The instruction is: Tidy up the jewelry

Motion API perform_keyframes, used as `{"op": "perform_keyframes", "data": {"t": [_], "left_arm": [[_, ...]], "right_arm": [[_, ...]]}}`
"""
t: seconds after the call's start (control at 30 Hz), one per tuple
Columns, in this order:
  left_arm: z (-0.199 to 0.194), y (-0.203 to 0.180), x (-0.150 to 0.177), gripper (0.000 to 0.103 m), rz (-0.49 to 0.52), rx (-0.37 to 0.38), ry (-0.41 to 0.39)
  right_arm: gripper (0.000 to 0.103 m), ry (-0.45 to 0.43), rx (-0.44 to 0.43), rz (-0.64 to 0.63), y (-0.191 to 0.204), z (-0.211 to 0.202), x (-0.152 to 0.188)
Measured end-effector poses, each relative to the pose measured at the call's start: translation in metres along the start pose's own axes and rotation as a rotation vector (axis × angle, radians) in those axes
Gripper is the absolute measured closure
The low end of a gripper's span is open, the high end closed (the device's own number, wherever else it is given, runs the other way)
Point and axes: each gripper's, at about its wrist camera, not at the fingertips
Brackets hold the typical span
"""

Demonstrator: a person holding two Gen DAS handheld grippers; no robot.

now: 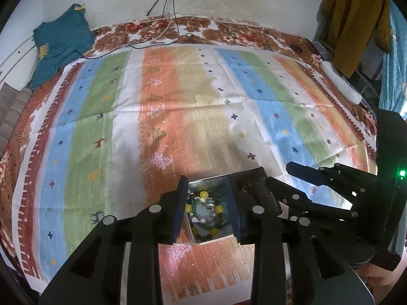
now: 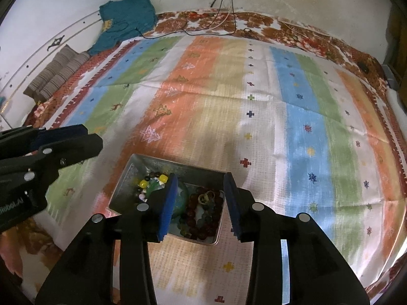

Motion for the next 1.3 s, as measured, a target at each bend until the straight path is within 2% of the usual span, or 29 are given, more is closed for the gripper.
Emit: {"op": "perform_keyframes", "data": {"t": [0.23, 0.57, 0.7, 0.8, 0.87, 0.97, 1.17, 1.3], "left_arm": [[-0.014, 0.001, 0.011, 0.068, -0.012, 0.009, -0.015], [-0.042, -0.004, 0.037, 0.052, 0.02, 0.033, -0.042], [-0.048, -0.004, 0.047, 0.051, 0.028, 0.039, -0.047], [-0.052, -0.006, 0.053, 0.043, 0.033, 0.032, -0.057], [-0.054, -0.009, 0.057, 0.035, 0.042, 0.025, -0.067], [-0.057, -0.01, 0.061, 0.03, 0.048, 0.026, -0.073], [-0.06, -0.011, 0.065, 0.02, 0.044, 0.024, -0.084], [-0.063, -0.012, 0.071, 0.012, 0.052, 0.017, -0.095]], "right_arm": [[0.06, -0.006, -0.007, 0.002, -0.004, -0.009, 0.008], [0.051, -0.03, -0.044, 0.006, -0.012, -0.033, 0.024], [0.049, -0.035, -0.054, 0.003, -0.013, -0.04, 0.03], [0.044, -0.04, -0.05, -0.003, -0.014, -0.044, 0.034], [0.036, -0.049, -0.051, -0.006, -0.014, -0.049, 0.037], [0.03, -0.07, -0.047, -0.014, -0.014, -0.056, 0.042], [0.023, -0.086, -0.029, -0.015, -0.015, -0.062, 0.047], [0.019, -0.109, -0.047, -0.002, -0.018, -0.069, 0.051]]}}
Point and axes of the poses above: each gripper's, at about its wrist camera, not at the fingertips, and z roughly the way its jaws point, y to its left, x to its underside, and after that the axes turned 10 degrees about x, right-handed
